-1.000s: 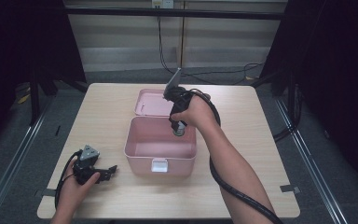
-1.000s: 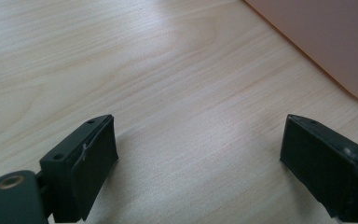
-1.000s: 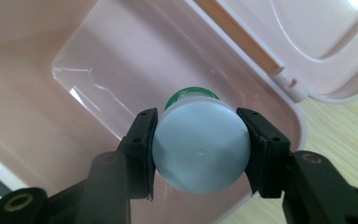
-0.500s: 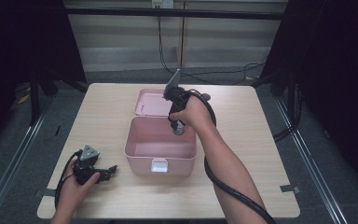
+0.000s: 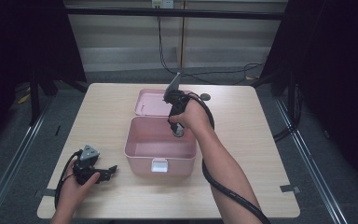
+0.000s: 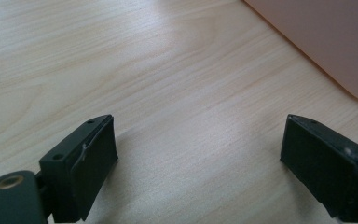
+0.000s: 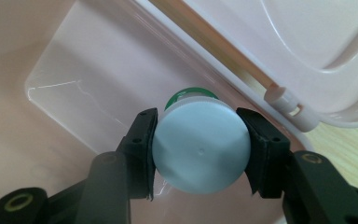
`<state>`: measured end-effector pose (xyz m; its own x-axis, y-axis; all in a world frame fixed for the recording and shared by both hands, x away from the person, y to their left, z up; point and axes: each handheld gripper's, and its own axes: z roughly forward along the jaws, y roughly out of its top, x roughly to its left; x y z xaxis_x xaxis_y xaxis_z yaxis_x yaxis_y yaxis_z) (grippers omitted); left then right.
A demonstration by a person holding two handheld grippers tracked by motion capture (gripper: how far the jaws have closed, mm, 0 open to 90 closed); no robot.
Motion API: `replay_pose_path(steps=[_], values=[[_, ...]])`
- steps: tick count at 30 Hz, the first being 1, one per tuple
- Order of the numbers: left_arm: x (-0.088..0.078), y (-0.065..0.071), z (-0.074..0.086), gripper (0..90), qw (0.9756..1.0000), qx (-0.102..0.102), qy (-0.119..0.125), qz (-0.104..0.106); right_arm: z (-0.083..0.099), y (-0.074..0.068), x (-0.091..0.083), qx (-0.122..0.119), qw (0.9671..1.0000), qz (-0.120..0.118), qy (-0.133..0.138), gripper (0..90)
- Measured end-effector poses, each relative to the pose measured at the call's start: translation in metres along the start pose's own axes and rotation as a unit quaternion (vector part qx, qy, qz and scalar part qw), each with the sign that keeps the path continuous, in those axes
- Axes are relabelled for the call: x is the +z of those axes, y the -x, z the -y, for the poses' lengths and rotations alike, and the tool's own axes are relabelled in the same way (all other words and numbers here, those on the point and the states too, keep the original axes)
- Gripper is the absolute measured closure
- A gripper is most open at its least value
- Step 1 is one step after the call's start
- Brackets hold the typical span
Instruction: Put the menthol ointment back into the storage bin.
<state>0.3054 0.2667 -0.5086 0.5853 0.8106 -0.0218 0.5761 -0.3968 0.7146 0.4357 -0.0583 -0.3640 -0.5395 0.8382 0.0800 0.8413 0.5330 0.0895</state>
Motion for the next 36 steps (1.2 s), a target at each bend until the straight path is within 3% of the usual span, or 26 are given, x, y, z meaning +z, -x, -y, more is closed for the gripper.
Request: replay_pose_path(steps=[12, 20, 36], values=[[0.0, 0.0, 0.0, 10.0, 1.0, -0.001, 0.001, 0.0, -0.001, 0.0, 0.009, 0.02, 0.9998, 0.002, -0.005, 51.0], [0.0, 0.0, 0.0, 10.0, 1.0, 0.0, 0.001, 0.0, -0.001, 0.003, 0.018, 0.052, 0.9986, 0.002, -0.011, 51.0], [0.0, 0.0, 0.0, 10.0, 1.0, 0.002, 0.0, 0.001, 0.004, 0.001, 0.034, 0.055, 0.9983, 0.016, -0.012, 50.9]])
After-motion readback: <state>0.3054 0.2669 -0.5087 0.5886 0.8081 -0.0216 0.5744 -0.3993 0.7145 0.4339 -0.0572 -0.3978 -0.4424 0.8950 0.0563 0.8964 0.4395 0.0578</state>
